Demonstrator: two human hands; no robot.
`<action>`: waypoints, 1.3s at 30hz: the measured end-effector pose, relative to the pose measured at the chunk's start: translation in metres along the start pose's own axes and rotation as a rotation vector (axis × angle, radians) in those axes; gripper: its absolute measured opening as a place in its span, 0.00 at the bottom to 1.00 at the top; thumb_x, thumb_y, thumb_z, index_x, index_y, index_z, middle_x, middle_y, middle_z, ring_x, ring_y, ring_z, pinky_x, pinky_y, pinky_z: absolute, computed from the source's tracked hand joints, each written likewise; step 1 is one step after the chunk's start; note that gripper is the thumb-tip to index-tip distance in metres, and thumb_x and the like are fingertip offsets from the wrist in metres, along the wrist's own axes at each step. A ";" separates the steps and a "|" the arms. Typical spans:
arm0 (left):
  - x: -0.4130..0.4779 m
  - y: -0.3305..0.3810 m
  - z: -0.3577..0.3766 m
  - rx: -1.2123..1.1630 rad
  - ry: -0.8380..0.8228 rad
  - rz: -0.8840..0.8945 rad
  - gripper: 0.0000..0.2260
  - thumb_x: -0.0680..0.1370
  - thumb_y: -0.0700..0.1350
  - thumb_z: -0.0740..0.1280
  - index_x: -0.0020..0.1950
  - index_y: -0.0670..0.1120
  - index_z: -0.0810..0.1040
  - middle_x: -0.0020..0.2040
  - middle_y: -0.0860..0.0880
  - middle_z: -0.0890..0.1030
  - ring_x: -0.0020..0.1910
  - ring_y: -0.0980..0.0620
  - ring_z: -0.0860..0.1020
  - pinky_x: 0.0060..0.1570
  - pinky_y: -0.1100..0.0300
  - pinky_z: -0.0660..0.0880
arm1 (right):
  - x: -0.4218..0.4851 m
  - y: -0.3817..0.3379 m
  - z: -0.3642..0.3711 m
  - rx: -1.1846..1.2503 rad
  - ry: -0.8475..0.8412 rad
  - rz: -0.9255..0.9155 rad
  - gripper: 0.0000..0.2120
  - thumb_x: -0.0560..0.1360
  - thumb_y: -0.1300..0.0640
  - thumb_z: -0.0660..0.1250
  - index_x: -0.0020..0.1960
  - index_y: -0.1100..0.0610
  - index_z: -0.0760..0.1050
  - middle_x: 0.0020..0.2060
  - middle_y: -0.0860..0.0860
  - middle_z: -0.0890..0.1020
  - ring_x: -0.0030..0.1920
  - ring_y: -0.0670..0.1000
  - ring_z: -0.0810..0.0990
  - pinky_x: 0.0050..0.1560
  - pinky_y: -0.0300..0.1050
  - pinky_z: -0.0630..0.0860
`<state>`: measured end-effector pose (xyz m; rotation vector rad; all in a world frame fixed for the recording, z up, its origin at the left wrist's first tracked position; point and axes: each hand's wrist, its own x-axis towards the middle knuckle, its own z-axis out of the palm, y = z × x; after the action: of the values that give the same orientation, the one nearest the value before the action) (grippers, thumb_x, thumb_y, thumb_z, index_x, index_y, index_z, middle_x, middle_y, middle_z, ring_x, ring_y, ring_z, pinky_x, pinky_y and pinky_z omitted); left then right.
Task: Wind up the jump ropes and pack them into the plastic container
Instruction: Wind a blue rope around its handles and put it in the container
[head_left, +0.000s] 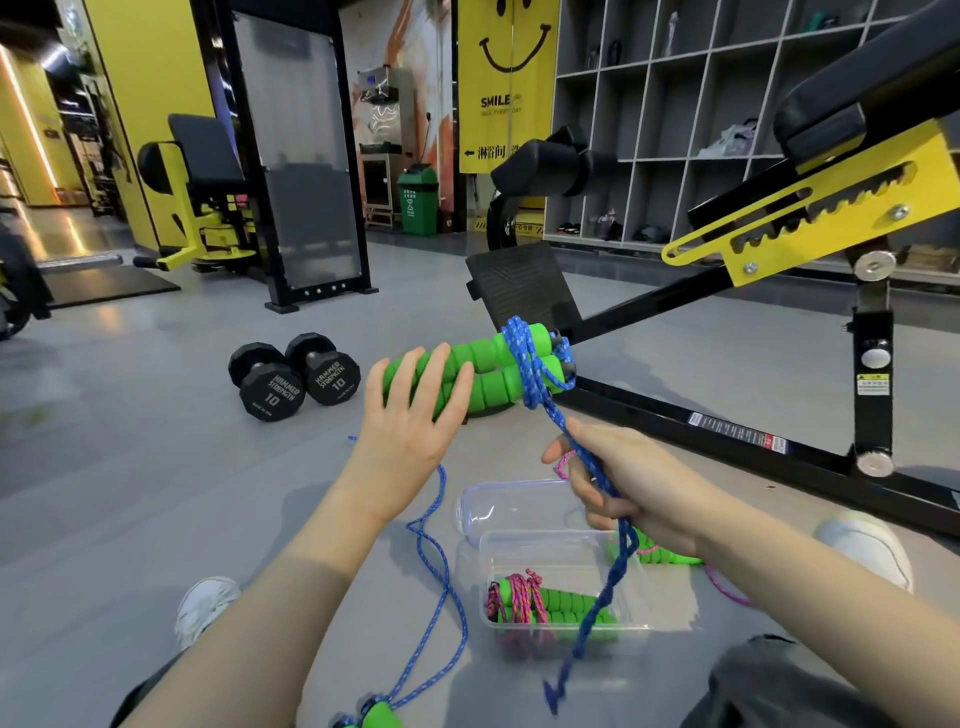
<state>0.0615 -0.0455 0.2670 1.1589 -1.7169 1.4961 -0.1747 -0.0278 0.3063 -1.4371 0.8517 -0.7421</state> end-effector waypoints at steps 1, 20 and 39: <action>0.000 -0.001 -0.001 0.003 -0.015 -0.007 0.17 0.77 0.30 0.56 0.65 0.39 0.69 0.62 0.34 0.75 0.57 0.35 0.73 0.54 0.39 0.70 | -0.002 -0.001 0.001 -0.024 0.002 -0.002 0.19 0.82 0.50 0.52 0.47 0.63 0.73 0.19 0.52 0.66 0.18 0.47 0.52 0.22 0.36 0.62; -0.015 -0.015 0.003 0.087 -0.172 -0.102 0.22 0.71 0.31 0.53 0.64 0.38 0.69 0.60 0.33 0.75 0.55 0.34 0.73 0.52 0.39 0.71 | -0.053 -0.046 0.013 -0.690 -0.241 -0.050 0.14 0.80 0.50 0.56 0.55 0.61 0.71 0.21 0.49 0.72 0.18 0.48 0.65 0.23 0.36 0.65; -0.004 0.010 0.002 0.004 -0.133 0.056 0.21 0.73 0.32 0.58 0.65 0.40 0.70 0.61 0.35 0.74 0.56 0.36 0.72 0.54 0.39 0.68 | -0.031 -0.117 -0.021 -0.652 -0.011 -0.491 0.19 0.66 0.44 0.67 0.38 0.62 0.76 0.23 0.51 0.66 0.25 0.51 0.64 0.26 0.38 0.63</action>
<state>0.0545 -0.0463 0.2585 1.2468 -1.8492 1.4846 -0.2005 -0.0143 0.4254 -2.2821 0.7706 -0.8559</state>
